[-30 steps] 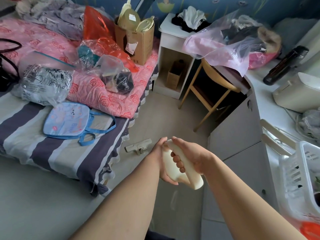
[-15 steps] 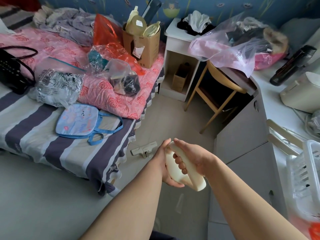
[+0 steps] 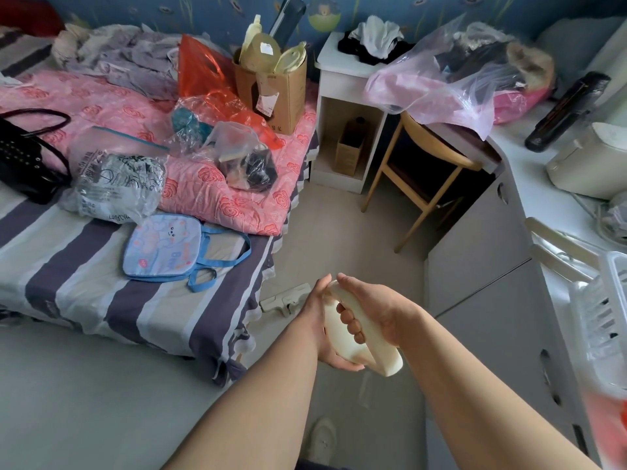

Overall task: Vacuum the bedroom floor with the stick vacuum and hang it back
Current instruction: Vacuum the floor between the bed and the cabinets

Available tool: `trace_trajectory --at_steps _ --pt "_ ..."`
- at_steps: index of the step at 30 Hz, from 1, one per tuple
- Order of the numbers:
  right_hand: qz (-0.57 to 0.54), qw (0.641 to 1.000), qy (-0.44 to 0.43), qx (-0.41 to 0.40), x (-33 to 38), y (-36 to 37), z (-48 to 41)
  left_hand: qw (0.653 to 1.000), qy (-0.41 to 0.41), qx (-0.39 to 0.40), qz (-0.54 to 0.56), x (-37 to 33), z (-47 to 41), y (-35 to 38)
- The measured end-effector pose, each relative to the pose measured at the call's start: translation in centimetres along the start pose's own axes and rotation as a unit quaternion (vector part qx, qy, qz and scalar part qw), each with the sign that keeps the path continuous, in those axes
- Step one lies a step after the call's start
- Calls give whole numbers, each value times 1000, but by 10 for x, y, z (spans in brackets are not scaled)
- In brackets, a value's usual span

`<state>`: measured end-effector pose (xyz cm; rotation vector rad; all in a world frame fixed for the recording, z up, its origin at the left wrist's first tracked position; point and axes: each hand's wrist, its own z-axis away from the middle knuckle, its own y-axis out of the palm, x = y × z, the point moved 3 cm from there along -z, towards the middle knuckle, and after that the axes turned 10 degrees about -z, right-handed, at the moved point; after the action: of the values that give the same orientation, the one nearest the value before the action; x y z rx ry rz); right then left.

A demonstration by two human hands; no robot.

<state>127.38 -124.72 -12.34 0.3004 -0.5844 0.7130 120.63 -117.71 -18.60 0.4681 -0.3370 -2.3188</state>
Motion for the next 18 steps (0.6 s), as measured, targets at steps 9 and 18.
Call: trace_trajectory --at_steps 9,18 --pt "-32 999 4 -23 -27 13 15 999 -24 13 -21 23 9 -15" --pt "-32 999 -8 -27 -36 22 23 999 -18 17 -43 30 26 -16"
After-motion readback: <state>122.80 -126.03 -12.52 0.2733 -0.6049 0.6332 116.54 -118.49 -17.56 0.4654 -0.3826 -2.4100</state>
